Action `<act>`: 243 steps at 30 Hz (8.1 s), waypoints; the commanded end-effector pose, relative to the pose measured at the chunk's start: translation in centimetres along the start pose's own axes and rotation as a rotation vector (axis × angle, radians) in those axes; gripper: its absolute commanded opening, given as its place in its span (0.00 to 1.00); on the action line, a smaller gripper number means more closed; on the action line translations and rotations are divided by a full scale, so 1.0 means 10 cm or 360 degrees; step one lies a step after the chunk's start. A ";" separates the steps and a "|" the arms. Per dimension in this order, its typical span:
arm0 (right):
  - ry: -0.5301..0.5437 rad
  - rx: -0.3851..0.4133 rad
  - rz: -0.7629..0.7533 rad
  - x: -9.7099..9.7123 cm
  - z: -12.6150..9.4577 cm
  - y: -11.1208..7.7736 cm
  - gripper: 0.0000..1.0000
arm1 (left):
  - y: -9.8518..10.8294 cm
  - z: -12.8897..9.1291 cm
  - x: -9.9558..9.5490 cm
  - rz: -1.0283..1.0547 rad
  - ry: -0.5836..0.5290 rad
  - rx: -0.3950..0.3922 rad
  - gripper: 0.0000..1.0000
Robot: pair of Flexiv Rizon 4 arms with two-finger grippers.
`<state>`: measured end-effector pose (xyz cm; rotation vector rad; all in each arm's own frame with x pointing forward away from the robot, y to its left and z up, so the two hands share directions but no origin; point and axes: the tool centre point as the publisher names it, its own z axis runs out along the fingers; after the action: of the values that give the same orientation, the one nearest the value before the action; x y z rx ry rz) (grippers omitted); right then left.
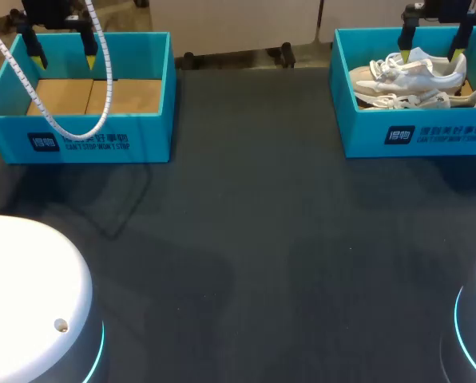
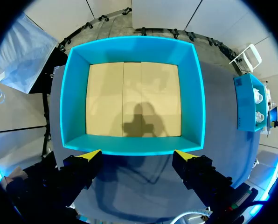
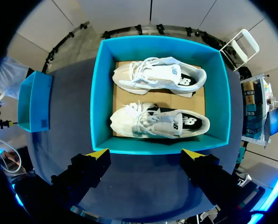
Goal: Take the shoe out of the shoebox, open the shoe tongue, remove and reinsert the insole, then place the shoe into the shoebox
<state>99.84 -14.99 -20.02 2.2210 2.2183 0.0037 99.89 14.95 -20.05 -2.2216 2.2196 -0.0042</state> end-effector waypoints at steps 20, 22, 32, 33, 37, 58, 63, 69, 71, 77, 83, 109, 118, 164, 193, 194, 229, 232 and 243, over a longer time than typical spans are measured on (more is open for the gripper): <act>0.0000 0.0001 0.0000 0.00 0.00 0.00 1.00 | 0.00 0.00 0.00 0.0001 -0.0001 -0.0001 1.00; 0.0000 0.0001 0.0000 0.00 0.00 0.00 1.00 | 0.00 0.00 0.00 0.0001 -0.0001 -0.0001 1.00; -0.0003 -0.0038 0.0057 -0.25 -0.05 0.01 1.00 | 0.00 0.00 0.00 0.0001 -0.0001 -0.0001 1.00; -0.0005 -0.0040 0.0058 -0.25 -0.06 0.01 1.00 | 0.00 0.00 0.00 0.0001 -0.0001 -0.0001 1.00; 0.0020 -0.0081 0.0077 -0.37 -0.10 -0.02 1.00 | 0.00 0.00 0.00 0.0001 -0.0001 -0.0001 1.00; -0.0021 -0.0097 0.0090 -0.83 0.32 -0.04 0.97 | 0.00 0.00 0.00 0.0001 -0.0001 -0.0001 1.00; -0.0050 -0.0077 0.0070 -0.90 0.45 -0.03 1.00 | 0.00 0.00 0.00 0.0001 -0.0001 -0.0001 1.00; -0.0082 -0.0080 0.0094 -1.05 0.58 -0.02 0.99 | 0.00 0.00 0.00 0.0001 -0.0001 -0.0001 1.00; -0.0079 -0.0088 0.0096 -1.09 0.61 -0.02 0.97 | 0.00 0.00 0.00 0.0001 -0.0001 -0.0001 1.00; -0.0078 -0.0088 0.0116 -1.23 0.73 -0.03 0.90 | 0.00 0.00 0.00 0.0001 -0.0001 -0.0001 1.00; -0.0058 -0.0068 0.0138 -1.31 0.87 -0.04 0.86 | 0.00 0.00 0.00 0.0001 -0.0001 -0.0001 1.00; -0.0012 -0.0041 0.0126 -1.45 1.24 -0.10 0.78 | 0.00 0.00 0.00 0.0001 -0.0001 -0.0001 1.00; 0.0006 -0.0060 0.0092 -1.46 1.34 -0.07 0.76 | 0.00 0.00 0.00 0.0001 -0.0001 -0.0001 1.00; 0.0013 -0.0059 0.0097 -1.63 1.53 0.06 0.64 | 0.00 0.00 0.00 0.0001 -0.0001 -0.0001 1.00; -0.0019 -0.0010 0.0105 -1.67 1.66 0.24 0.00 | 0.00 0.00 0.00 0.0001 -0.0001 -0.0001 1.00; -0.0016 -0.0015 0.0113 -1.68 1.65 0.23 0.00 | 0.00 0.00 0.00 0.0001 -0.0001 -0.0001 1.00; -0.0197 -0.0170 0.0480 -1.55 -0.19 0.19 0.00 | 0.00 0.00 0.00 0.0001 -0.0001 -0.0001 1.00; -0.0248 -0.0159 0.0492 -1.41 -0.38 0.10 0.00 | 0.00 0.00 0.00 0.0001 -0.0001 -0.0001 1.00; -0.0362 -0.0207 0.0510 -0.73 -0.84 -0.38 0.00 | 0.00 0.00 0.00 0.0001 -0.0001 -0.0001 1.00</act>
<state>98.62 -24.06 -14.01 2.3971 1.7253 -0.1034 99.89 14.94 -20.05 -2.2214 2.2194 -0.0045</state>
